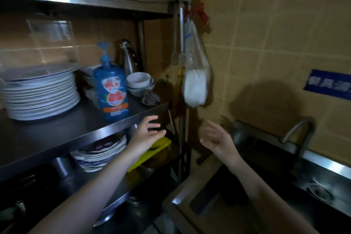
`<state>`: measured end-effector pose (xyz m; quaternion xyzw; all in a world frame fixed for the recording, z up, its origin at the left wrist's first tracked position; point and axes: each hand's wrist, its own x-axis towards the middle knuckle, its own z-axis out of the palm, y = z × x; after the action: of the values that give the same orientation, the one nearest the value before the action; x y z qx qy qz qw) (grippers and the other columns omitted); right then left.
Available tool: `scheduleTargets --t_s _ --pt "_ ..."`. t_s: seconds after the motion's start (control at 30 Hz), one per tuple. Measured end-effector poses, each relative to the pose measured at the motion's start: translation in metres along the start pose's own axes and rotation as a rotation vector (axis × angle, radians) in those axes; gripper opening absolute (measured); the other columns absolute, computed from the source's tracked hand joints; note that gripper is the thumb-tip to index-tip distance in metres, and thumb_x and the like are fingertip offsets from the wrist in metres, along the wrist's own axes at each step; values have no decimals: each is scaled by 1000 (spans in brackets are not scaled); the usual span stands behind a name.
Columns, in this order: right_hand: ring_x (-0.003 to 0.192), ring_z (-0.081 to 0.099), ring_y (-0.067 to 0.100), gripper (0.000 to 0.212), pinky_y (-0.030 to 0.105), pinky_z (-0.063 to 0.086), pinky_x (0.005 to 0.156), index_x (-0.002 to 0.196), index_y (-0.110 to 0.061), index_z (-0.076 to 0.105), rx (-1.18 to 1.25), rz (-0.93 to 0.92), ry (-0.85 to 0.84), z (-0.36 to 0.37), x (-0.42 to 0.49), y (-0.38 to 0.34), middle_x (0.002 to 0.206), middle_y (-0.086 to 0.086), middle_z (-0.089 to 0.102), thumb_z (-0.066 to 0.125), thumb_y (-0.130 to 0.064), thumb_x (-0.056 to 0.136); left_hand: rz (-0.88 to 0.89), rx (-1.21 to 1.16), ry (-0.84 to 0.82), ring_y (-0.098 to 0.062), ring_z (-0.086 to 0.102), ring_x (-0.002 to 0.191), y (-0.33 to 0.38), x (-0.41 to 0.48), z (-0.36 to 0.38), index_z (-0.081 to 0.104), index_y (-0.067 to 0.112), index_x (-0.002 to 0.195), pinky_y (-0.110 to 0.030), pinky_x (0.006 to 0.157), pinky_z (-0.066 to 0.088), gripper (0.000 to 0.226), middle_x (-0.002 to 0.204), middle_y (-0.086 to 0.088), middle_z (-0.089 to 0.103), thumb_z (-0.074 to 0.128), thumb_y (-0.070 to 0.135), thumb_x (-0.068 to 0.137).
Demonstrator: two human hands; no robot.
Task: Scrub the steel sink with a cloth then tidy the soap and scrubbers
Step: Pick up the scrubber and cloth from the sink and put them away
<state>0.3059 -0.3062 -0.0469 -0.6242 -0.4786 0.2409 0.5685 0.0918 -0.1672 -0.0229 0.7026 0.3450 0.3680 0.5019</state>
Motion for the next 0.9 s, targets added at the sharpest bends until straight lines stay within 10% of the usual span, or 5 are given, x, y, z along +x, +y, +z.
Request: scheduleTargets --t_s 0.37,0.73,0.83,0.9 --pt "117 50 7 56 8 48 78 131 -33 47 -149 157 231 -115 -42 101 126 -11 53 68 -13 84 -21 59 -317 -15 60 98 -35 48 165 52 26 119 -27 81 49 41 111 0 59 69 18 82" --pt "93 59 4 54 5 45 75 127 -11 53 -138 485 498 -186 -83 219 108 -7 58 72 2 78 -139 204 -553 -25 58 94 -134 78 317 51 10 121 -30 81 48 41 110 -11 56 66 4 83" --pt "104 58 16 51 23 51 89 128 -5 51 -108 563 559 -200 -101 251 119 6 57 67 6 81 -147 277 -632 -24 57 93 -170 86 352 52 20 116 -31 77 47 38 107 -3 55 67 10 83" --pt "100 57 5 46 7 49 79 127 -15 51 -52 662 568 -209 -113 272 113 -6 54 61 2 86 -134 330 -667 -19 56 90 -192 89 373 52 23 113 -27 73 45 37 106 -1 54 68 11 82"
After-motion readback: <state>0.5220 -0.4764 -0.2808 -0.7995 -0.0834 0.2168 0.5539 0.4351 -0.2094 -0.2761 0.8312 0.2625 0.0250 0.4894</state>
